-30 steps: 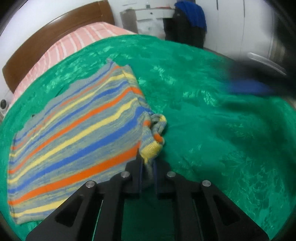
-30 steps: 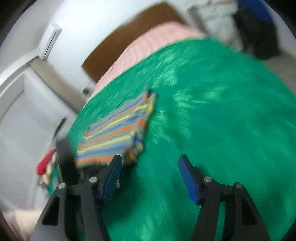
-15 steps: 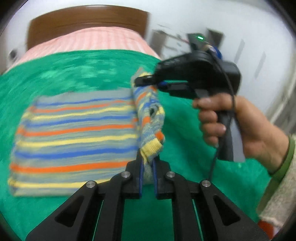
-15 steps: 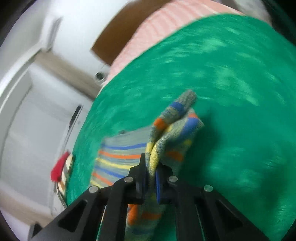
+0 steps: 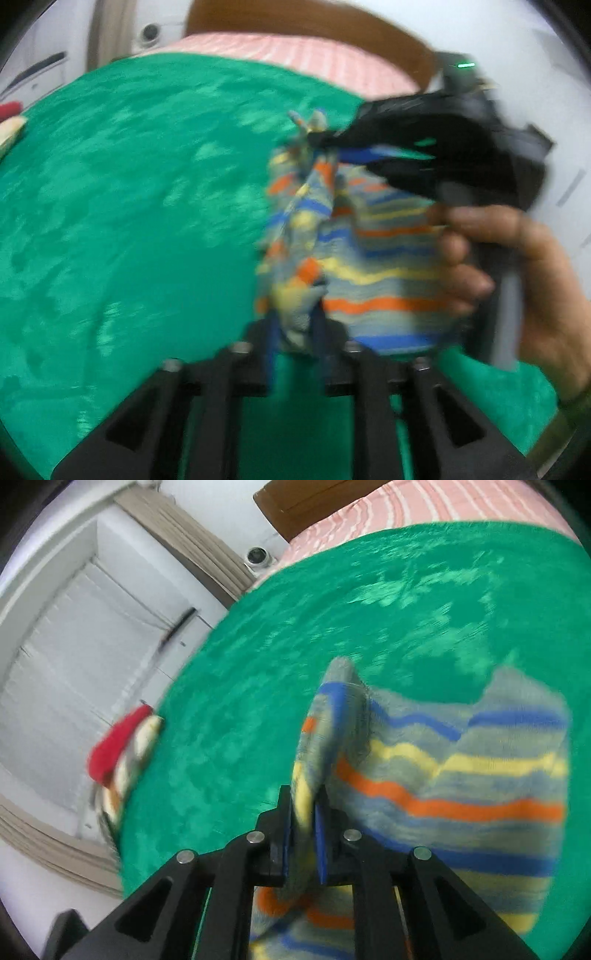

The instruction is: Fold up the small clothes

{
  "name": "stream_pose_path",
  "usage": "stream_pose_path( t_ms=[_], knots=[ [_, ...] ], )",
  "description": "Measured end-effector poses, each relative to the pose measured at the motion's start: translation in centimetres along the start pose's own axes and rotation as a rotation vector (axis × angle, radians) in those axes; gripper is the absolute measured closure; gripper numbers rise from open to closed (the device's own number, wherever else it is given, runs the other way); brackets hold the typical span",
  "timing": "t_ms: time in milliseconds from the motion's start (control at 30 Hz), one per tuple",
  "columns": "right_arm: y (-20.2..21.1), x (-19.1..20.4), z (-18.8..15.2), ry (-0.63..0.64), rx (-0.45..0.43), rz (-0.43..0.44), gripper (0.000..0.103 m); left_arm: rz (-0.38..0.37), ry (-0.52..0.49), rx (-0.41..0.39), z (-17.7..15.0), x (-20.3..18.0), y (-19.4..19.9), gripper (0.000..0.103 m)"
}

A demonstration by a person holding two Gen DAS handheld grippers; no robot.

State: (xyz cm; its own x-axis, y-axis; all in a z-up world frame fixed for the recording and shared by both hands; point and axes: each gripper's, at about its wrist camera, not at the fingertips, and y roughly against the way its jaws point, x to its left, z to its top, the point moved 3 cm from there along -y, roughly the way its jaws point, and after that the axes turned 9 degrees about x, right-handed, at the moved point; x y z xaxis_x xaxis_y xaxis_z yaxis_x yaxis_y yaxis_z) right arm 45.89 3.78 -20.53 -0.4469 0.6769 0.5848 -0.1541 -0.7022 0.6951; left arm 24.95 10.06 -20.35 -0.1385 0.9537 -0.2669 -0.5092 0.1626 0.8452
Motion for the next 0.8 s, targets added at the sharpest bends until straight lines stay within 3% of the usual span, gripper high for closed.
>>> stream_pose_path(
  t_ms=[67,200,333,367,433,467,500,533,567,600,633,700,733,800],
  knots=[
    [-0.2,0.3,-0.5,-0.027,0.002,0.032,0.057,0.028,0.037,0.012,-0.4,1.4,0.6,0.029],
    [5.4,0.4,-2.5,0.009,-0.11,-0.029,0.056,-0.027,0.041,-0.044,-1.0,2.2,2.9,0.028],
    [9.8,2.1,-7.1,0.223,-0.088,-0.18,0.056,-0.003,0.004,-0.045,0.1,1.2,1.6,0.03],
    [10.0,2.2,-8.9,0.269,-0.059,-0.198,0.056,0.025,-0.001,-0.024,0.4,1.1,0.7,0.037],
    [9.0,0.9,-12.3,0.28,0.035,-0.216,0.061,0.083,-0.001,0.039,0.9,2.1,-1.5,0.043],
    [7.6,-1.2,-14.6,0.26,0.114,-0.279,0.08,0.076,0.004,0.052,1.0,2.4,-1.7,0.043],
    [6.9,-2.6,-16.0,0.243,0.155,-0.338,0.086,0.088,0.013,0.047,1.1,3.0,-1.3,0.043],
    [7.2,-3.6,-17.1,0.226,0.139,-0.341,0.086,0.117,0.019,0.04,1.2,3.6,-0.8,0.043],
    [8.4,-3.9,-18.0,0.196,0.092,-0.349,0.084,0.14,0.024,0.022,1.3,4.2,0.2,0.042],
    [9.4,-4.3,-18.7,0.155,0.074,-0.397,0.074,0.149,0.028,0.003,1.1,4.7,1.2,0.039],
    [10.4,-4.5,-19.4,0.123,0.052,-0.409,0.073,0.153,0.031,-0.005,0.9,5.3,2.0,0.036],
    [12.9,-4.2,-21.4,0.097,-0.02,-0.336,0.059,0.141,0.028,-0.012,0.1,6.3,3.6,0.026],
    [13.6,-4.0,-22.3,0.099,-0.039,-0.338,0.043,0.137,0.019,-0.015,-0.3,6.5,4.1,0.025],
    [14.8,-3.8,-24.4,0.107,-0.085,-0.365,0.032,0.14,-0.013,-0.006,-1.6,6.8,5.1,0.025]
  ],
)
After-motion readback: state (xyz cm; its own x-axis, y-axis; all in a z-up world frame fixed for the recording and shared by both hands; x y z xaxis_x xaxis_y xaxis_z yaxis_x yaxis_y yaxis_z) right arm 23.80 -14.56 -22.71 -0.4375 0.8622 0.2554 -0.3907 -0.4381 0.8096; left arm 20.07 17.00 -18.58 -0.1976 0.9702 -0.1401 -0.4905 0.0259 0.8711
